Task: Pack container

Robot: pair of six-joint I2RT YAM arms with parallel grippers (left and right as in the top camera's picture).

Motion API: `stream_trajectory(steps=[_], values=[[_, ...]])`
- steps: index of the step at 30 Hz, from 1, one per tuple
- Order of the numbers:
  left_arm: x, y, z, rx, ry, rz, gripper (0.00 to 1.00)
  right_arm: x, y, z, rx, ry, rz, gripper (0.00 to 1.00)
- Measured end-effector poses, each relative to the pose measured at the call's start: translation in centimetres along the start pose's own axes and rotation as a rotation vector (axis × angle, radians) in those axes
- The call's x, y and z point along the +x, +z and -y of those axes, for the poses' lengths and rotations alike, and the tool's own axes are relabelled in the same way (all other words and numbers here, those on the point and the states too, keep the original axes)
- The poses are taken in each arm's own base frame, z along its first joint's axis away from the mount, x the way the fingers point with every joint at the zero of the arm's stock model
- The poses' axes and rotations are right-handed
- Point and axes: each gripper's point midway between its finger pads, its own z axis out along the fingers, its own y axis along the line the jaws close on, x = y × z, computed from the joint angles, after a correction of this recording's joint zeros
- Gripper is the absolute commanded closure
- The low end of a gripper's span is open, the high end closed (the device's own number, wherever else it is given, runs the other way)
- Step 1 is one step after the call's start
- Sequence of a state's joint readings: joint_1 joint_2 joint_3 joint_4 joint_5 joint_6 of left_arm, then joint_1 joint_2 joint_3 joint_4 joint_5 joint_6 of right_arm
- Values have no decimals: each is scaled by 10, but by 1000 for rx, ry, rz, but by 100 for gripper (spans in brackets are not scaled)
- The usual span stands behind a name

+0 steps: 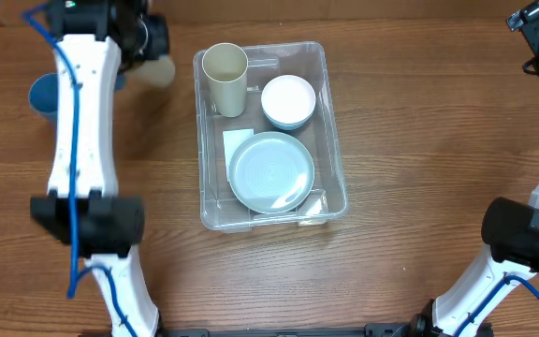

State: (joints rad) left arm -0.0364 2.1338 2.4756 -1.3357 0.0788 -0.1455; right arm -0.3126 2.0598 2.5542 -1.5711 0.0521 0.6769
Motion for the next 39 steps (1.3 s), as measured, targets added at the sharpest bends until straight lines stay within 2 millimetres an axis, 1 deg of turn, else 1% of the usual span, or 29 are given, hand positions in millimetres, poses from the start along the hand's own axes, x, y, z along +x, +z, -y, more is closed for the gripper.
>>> stream_trajectory(steps=[1,2,3,4,5,6,7,8,9,11,15,17,19,25,27,28,37,39], values=[[-15,-46,18,24,33,116,96,0,0,0,0,0,0,0],[-18,-60,23,31,47,148,96,0,0,0,0,1,0,0],[-25,-110,46,35,104,268,96,0,0,0,0,0,0,0],[-25,-128,61,46,147,311,96,0,0,0,0,0,0,0],[-24,-142,80,63,205,350,96,0,0,0,0,0,0,0],[-19,-147,103,89,274,363,96,0,0,0,0,0,0,0],[-13,-143,122,108,331,354,96,0,0,0,0,0,0,0],[-9,-136,134,115,371,341,96,0,0,0,0,0,0,0],[-6,-124,144,106,407,327,96,0,0,0,0,0,0,0],[0,-105,154,88,448,289,96,0,0,0,0,1,-1,0],[12,-66,154,50,467,195,96,0,0,0,0,1,0,0],[22,-49,151,34,475,134,96,0,0,0,0,0,-1,0],[27,-43,149,28,479,105,96,0,0,0,0,0,0,0],[40,-42,142,12,486,47,96,0,0,0,0,0,0,0],[40,-42,142,12,486,46,73,0,0,0,0,0,0,0],[40,-42,142,11,485,47,66,0,0,0,0,0,0,0],[35,-42,143,9,480,67,66,0,0,0,0,0,0,0],[33,-42,142,-1,477,77,53,0,0,0,0,1,-1,0]])
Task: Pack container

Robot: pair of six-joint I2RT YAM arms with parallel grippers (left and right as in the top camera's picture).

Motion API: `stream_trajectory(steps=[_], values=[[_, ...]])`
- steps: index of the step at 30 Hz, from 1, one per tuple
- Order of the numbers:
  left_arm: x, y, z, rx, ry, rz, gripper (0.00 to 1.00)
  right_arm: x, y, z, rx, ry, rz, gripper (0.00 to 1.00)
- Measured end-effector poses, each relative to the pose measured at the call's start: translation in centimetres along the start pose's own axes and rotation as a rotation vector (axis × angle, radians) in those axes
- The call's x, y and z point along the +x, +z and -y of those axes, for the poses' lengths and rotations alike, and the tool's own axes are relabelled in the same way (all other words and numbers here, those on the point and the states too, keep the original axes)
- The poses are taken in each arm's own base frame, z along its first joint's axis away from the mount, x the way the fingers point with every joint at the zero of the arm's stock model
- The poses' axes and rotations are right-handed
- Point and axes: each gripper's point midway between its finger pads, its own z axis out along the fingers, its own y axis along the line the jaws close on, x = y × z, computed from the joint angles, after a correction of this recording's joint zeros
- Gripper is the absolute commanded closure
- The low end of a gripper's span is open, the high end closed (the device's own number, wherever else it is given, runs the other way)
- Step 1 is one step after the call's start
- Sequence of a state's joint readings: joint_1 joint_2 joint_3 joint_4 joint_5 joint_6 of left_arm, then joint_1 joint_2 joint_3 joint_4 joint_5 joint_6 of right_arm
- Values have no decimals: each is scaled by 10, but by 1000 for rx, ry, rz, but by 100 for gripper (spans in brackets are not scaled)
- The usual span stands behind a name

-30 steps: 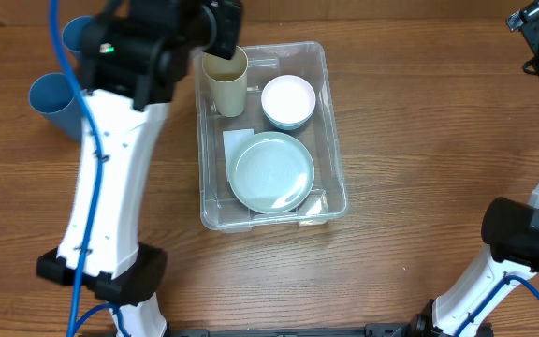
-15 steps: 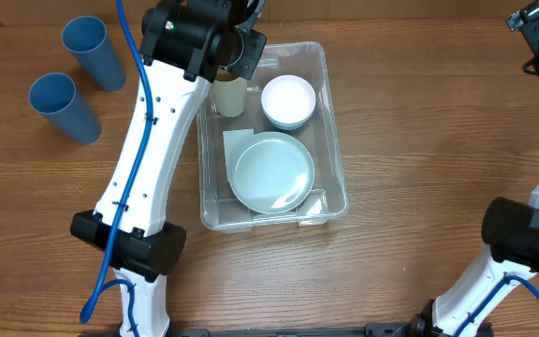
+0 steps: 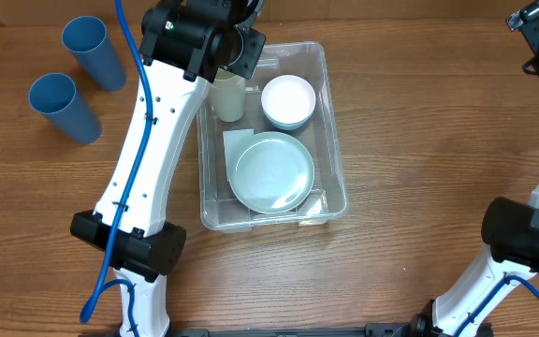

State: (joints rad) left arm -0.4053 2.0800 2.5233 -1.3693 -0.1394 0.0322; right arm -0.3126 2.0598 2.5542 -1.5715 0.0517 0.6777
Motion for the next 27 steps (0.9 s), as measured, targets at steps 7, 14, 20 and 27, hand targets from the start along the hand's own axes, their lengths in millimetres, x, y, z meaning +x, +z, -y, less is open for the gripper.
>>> stream_trajectory(steps=[7,14,20,27], values=[[31,4,-95,-131,-335,-80,37,0,0,0,0,0,0,0],[62,2,-191,-210,-552,-88,25,0,0,0,0,0,1,0],[55,72,-216,-263,-477,-83,13,0,0,0,0,0,0,0],[72,147,-241,-308,-460,-118,10,0,0,0,0,0,1,0]])
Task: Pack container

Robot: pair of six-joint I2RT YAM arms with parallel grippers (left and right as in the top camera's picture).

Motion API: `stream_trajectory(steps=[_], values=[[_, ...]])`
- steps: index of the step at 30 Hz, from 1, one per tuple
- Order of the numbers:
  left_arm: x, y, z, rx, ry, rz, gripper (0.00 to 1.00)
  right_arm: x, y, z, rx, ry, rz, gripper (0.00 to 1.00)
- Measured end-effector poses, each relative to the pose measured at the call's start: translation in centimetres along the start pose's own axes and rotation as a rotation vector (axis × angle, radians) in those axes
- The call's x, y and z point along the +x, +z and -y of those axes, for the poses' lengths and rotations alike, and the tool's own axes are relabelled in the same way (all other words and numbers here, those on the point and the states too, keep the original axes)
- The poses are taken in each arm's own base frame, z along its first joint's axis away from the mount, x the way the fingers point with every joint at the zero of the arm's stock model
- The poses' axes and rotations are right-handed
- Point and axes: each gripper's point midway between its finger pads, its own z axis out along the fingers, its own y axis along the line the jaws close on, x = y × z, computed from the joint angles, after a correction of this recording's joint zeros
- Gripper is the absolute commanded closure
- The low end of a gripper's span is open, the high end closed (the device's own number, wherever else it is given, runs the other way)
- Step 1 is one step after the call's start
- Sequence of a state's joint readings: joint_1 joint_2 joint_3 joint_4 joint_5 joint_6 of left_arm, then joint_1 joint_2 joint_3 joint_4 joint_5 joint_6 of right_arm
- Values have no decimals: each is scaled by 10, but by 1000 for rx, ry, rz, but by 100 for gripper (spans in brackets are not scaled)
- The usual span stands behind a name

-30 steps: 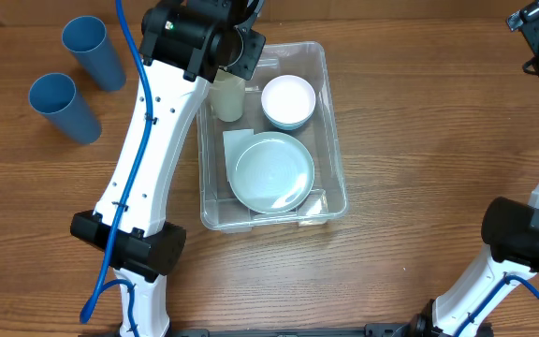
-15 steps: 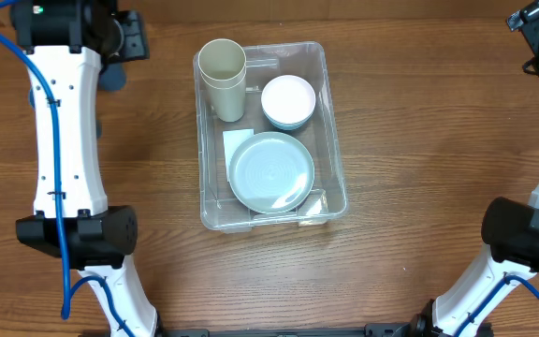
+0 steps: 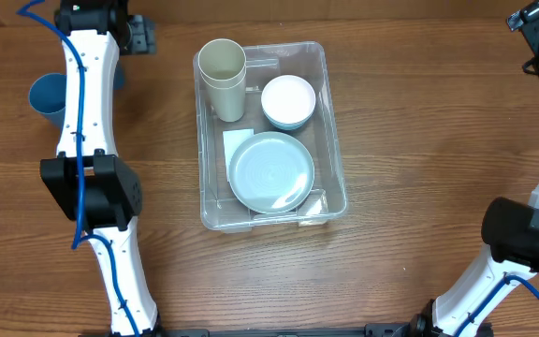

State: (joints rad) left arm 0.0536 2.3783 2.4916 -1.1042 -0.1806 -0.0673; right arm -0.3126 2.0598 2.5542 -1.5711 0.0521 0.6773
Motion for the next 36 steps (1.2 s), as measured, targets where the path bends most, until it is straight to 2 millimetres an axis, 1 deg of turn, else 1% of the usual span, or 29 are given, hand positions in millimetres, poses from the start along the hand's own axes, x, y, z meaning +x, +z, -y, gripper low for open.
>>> stream_trajectory(steps=[4,5,6,7,8,10,11,12,13,14,15,16,17,22,25,27,29,32,33,34,35,36], values=[[-20,1,-13,-16,-10,78,9,0,0,0,0,0,-1,0],[-22,1,-16,-18,-14,85,11,0,0,0,1,0,-1,0],[-25,2,-20,-22,-22,98,15,0,0,0,0,-1,0,0],[-27,2,-24,-27,-30,105,27,0,0,0,0,0,-1,0],[-27,3,-28,-30,-32,103,32,0,0,0,0,0,-1,0],[-25,11,-36,-39,-38,95,53,0,0,0,0,0,0,0],[-21,19,-37,-39,-36,80,60,0,0,0,0,0,0,0],[-16,27,-36,-38,-25,63,64,0,0,0,0,0,0,0],[-11,37,-35,-34,-24,45,65,0,0,0,0,0,-1,0],[-7,43,-33,-31,-21,31,71,0,0,0,0,0,0,0],[-1,52,-31,-26,-18,9,87,0,0,0,0,0,0,0],[1,53,-31,-26,-15,5,94,0,0,0,0,0,0,0],[1,53,-31,-25,-21,5,96,0,0,0,0,0,-1,0],[-4,53,-27,-5,-67,24,96,0,0,0,0,0,0,0],[-5,52,-18,45,-76,26,96,0,0,0,0,0,-1,0],[-9,45,-11,70,-75,31,96,0,0,0,0,0,0,0],[-16,27,-1,90,-80,44,96,0,0,0,0,0,0,0],[-20,-13,13,118,-71,55,96,0,0,0,0,0,0,0],[-23,-42,17,135,-66,71,96,0,0,0,0,0,0,0],[-37,-87,21,162,-61,143,96,0,0,0,0,0,0,0],[-42,-112,23,177,-59,179,96,0,0,0,0,0,0,0],[-45,-147,25,196,-54,218,96,0,0,0,0,0,0,0]])
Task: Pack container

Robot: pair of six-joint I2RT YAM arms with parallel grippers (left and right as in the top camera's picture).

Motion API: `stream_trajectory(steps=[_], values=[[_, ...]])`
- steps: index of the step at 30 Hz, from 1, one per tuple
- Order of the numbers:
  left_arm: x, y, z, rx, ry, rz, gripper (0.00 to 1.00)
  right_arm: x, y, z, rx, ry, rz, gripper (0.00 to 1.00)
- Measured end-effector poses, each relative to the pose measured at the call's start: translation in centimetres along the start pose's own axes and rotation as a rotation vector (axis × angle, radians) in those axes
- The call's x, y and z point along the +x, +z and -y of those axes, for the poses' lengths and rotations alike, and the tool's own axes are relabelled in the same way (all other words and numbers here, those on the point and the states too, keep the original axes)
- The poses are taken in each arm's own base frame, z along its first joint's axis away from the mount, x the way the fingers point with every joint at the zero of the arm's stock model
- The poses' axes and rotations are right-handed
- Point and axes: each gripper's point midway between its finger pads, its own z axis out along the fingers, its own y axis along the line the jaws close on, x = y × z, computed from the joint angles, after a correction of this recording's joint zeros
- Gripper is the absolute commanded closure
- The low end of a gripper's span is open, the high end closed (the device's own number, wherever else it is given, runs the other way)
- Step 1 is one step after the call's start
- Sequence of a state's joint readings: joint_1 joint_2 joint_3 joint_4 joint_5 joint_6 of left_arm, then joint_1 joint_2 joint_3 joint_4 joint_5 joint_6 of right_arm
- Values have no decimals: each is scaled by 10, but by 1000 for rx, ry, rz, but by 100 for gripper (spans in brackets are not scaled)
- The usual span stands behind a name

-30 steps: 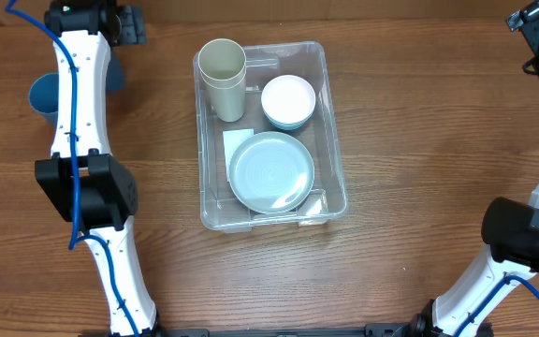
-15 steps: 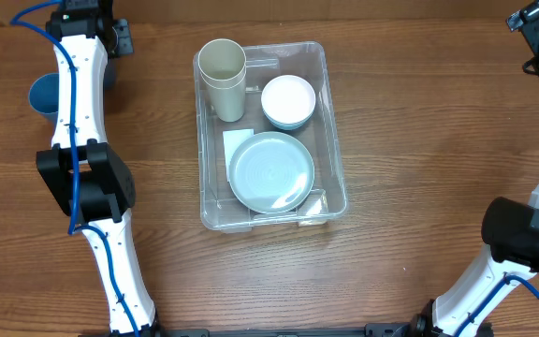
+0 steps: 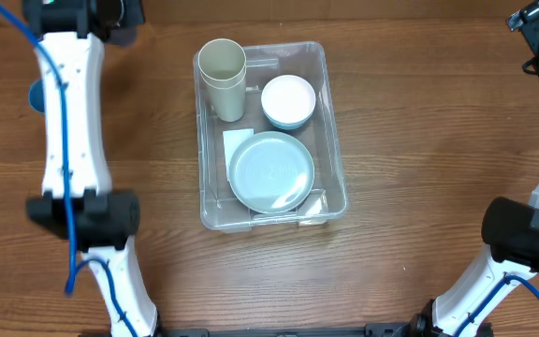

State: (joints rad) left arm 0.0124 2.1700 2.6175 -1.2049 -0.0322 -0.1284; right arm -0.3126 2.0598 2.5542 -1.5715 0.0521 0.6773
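The clear plastic container (image 3: 336,159) sits mid-table. Inside it, a stack of beige cups (image 3: 223,67) stands upright in the back-left corner. A white bowl (image 3: 288,97) rests on a blue one at the back right, and a pale blue plate (image 3: 271,171) lies in front over a white card (image 3: 234,140). My left gripper (image 3: 120,16) is at the far-left back edge, away from the container, and its fingers do not show clearly. One blue cup (image 3: 36,95) peeks out from behind the left arm. My right gripper is at the back-right corner, its jaws unclear.
The white left arm (image 3: 64,122) runs along the table's left side and covers the spot beside the blue cup. The right arm's base (image 3: 522,234) stands at the right edge. Wood tabletop surrounds the container.
The left arm has shifted further left and back, its gripper now at the top-left edge. The container's contents and the right arm are unchanged.
My left gripper first held a beige cup left of the container, where one beige cup stood. Then it was over that back-left corner, with two blue cups showing at the left. Afterwards the beige stack stood taller and the arm was back at the left.
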Motion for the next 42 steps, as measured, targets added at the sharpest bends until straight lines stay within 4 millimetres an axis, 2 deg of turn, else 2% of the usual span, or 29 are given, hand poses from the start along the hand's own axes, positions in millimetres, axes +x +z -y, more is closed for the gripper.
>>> stream_trajectory(steps=[2,3,4,5,7,9,12,14,16,18,20,22,24,27,29,31,37,42], values=[[-15,-74,21,50,23,90,96,0,0,0,0,0,0,0],[-18,-102,30,75,35,125,96,0,0,0,0,0,0,0],[-12,-130,41,102,52,135,96,0,0,0,0,0,0,0],[2,-162,60,157,85,124,96,0,0,0,-1,0,0,0],[29,-180,90,232,164,57,96,0,0,0,0,0,-1,0],[65,-189,136,340,303,-31,96,0,0,0,0,0,-1,0],[94,-207,182,444,455,-62,96,0,0,0,0,0,0,0],[113,-218,201,491,540,-86,96,0,0,0,0,0,0,0],[137,-225,206,505,611,-150,96,0,0,0,-1,0,0,0],[144,-219,208,498,632,-185,96,0,0,0,0,0,0,0],[152,-196,213,470,646,-238,96,0,0,0,0,0,-1,0],[163,-167,219,436,666,-305,96,0,0,0,0,0,0,0],[179,-129,224,383,700,-386,96,0,0,0,0,0,0,0],[200,-78,224,287,742,-484,96,0,0,0,0,0,0,0],[210,-55,220,235,754,-528,96,0,0,0,0,0,0,0],[213,-41,214,200,739,-553,96,0,0,0,0,0,0,0],[201,-28,190,156,641,-567,96,0,0,0,-1,0,1,0],[216,-22,188,136,574,-623,96,0,0,0,-1,0,0,0]])
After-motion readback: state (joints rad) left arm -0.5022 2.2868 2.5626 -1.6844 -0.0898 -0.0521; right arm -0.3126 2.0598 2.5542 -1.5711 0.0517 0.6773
